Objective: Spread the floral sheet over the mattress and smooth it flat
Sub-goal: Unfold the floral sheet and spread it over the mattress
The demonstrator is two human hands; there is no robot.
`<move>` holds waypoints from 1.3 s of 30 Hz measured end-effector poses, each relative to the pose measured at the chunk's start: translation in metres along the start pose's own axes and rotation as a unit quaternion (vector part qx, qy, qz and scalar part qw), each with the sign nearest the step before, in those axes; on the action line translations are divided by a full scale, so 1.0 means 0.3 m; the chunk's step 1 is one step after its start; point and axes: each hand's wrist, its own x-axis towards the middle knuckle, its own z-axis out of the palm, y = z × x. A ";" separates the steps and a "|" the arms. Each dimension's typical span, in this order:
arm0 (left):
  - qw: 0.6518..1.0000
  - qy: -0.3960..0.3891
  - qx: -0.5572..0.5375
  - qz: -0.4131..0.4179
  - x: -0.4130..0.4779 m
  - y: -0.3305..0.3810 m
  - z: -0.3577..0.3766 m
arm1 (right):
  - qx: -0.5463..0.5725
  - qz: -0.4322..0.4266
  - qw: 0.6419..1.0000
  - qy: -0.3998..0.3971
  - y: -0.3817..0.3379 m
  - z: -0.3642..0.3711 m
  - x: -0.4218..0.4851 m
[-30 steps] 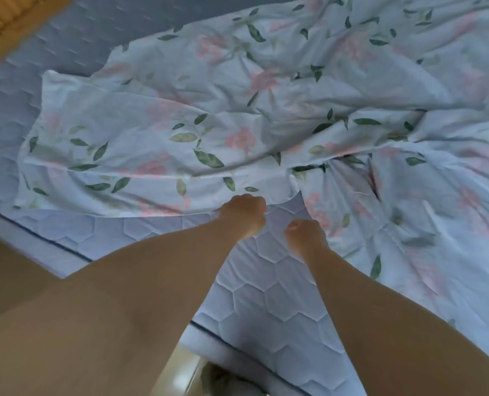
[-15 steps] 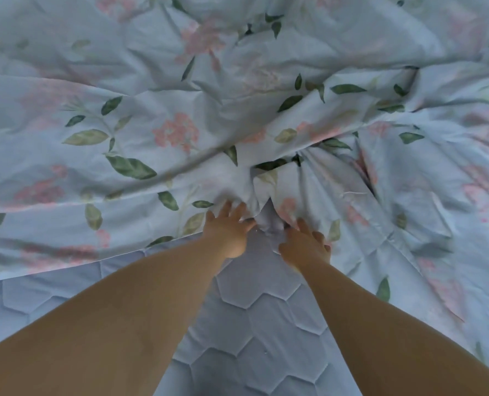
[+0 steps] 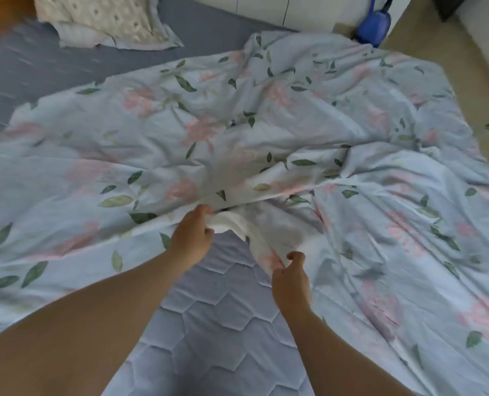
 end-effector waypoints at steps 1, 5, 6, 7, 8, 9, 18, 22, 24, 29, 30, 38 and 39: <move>1.000 -0.003 0.011 -0.004 -0.022 -0.001 -0.047 | 0.003 0.005 1.000 0.007 -0.006 -0.012 -0.041; 0.996 -0.009 0.075 0.039 -0.159 -0.057 -0.244 | -0.012 -0.003 1.000 0.007 -0.019 -0.036 -0.236; 0.992 -0.021 0.108 0.065 -0.198 -0.076 -0.288 | -0.020 -0.005 1.000 0.007 -0.020 -0.035 -0.283; 0.986 -0.034 0.140 0.088 -0.236 -0.093 -0.332 | -0.025 -0.004 1.000 0.008 -0.021 -0.030 -0.329; 0.977 -0.049 0.175 0.109 -0.275 -0.111 -0.379 | -0.024 -0.003 1.000 0.011 -0.025 -0.021 -0.384; 0.968 -0.067 0.207 0.126 -0.309 -0.122 -0.418 | -0.025 -0.002 1.000 0.015 -0.027 -0.009 -0.429; 0.908 -0.197 0.321 0.183 -0.602 -0.295 -0.686 | -0.164 -0.008 0.984 0.067 0.003 0.178 -0.847; 0.895 -0.240 0.339 0.164 -0.723 -0.383 -0.741 | -0.180 0.006 0.983 0.028 0.028 0.242 -1.015; 0.880 -0.275 0.361 0.140 -0.790 -0.420 -0.765 | -0.170 0.027 0.985 0.003 0.038 0.258 -1.083; 0.858 -0.311 0.392 0.116 -0.934 -0.515 -0.803 | -0.190 0.012 0.981 -0.020 0.073 0.314 -1.221; 0.860 -0.310 0.390 0.113 -0.945 -0.528 -0.808 | -0.195 0.006 0.981 -0.021 0.078 0.319 -1.236; 0.855 -0.309 0.399 0.123 -1.205 -0.628 -0.805 | -0.220 0.001 0.974 -0.043 0.234 0.388 -1.505; 0.853 -0.313 0.399 0.123 -1.233 -0.631 -0.797 | -0.222 0.004 0.974 -0.043 0.253 0.390 -1.530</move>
